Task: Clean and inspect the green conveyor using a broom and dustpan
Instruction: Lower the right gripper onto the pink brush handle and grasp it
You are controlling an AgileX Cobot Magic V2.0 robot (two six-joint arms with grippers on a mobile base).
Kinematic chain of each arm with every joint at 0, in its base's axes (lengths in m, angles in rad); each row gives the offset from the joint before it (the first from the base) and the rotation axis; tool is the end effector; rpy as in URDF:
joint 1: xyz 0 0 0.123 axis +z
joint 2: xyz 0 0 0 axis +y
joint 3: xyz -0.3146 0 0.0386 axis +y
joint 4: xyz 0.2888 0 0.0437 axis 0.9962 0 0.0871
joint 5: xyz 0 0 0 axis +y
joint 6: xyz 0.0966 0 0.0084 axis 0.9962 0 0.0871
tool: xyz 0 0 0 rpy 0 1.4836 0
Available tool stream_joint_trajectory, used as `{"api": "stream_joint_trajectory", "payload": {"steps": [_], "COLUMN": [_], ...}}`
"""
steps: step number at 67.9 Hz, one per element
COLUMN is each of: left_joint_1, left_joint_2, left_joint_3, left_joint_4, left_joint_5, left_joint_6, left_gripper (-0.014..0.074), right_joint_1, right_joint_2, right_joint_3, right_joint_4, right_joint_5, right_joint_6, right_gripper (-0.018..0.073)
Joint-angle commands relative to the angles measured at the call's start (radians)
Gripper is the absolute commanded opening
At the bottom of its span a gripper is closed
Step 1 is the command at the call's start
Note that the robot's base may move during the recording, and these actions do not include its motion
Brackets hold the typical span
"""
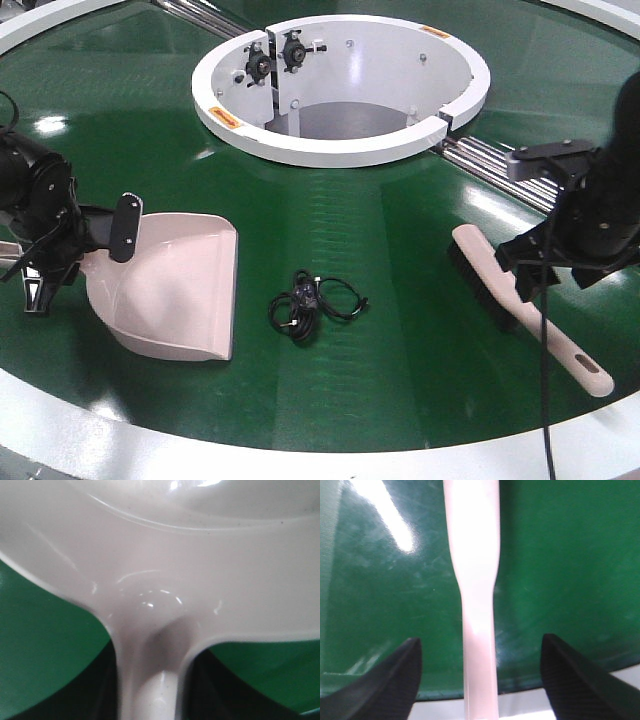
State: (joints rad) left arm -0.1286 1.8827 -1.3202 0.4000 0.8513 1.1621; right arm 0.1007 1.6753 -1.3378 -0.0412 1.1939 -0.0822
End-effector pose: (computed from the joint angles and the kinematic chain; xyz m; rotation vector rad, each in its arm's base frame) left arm 0.4270 -0.0266 0.2045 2.0886 2.1987 0.6250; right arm 0.3689 0.0335 0.2813 -0.2944 2.9997 -0.0574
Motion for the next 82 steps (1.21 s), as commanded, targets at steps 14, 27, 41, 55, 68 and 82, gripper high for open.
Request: {"api": "stream_joint_trajectory", "payload": {"steps": [14,27,41,55,68,82], "left_joint_1": [-0.004,-0.004,-0.004,-0.004,-0.004,-0.004], "left_joint_2": [-0.047,-0.047,-0.047,-0.047,-0.047,-0.047], "left_joint_3": [-0.029,-0.029,-0.029,-0.029,-0.029,-0.029], "left_joint_4": [0.022,0.022,0.022,0.022,0.022,0.022], "left_joint_5": [-0.027,-0.026,-0.026,-0.026,-0.026,-0.026], "left_joint_6": [-0.006,-0.006,-0.006,-0.006,-0.006,-0.006], "left_gripper": [0.0038,0.0038,0.0038,0.0038,0.0038,0.0038], "right_joint_1": [-0.007,-0.007,-0.007,-0.007,-0.007,-0.007], "right_joint_2": [0.084,0.147,0.205,0.235,0.245,0.245], "right_joint_3": [-0.043,-0.043,-0.043,-0.042,-0.041,-0.041], "right_joint_4": [-0.003,0.0,0.004,0.01,0.041,0.047], "right_joint_5": [-0.006,-0.011,-0.012,-0.032,-0.042,-0.041], "right_joint_6": [-0.019,-0.02,-0.021,-0.019,-0.016,-0.007], "right_gripper": [0.0559,0.0558,0.0558,0.0551,0.0463,0.023]}}
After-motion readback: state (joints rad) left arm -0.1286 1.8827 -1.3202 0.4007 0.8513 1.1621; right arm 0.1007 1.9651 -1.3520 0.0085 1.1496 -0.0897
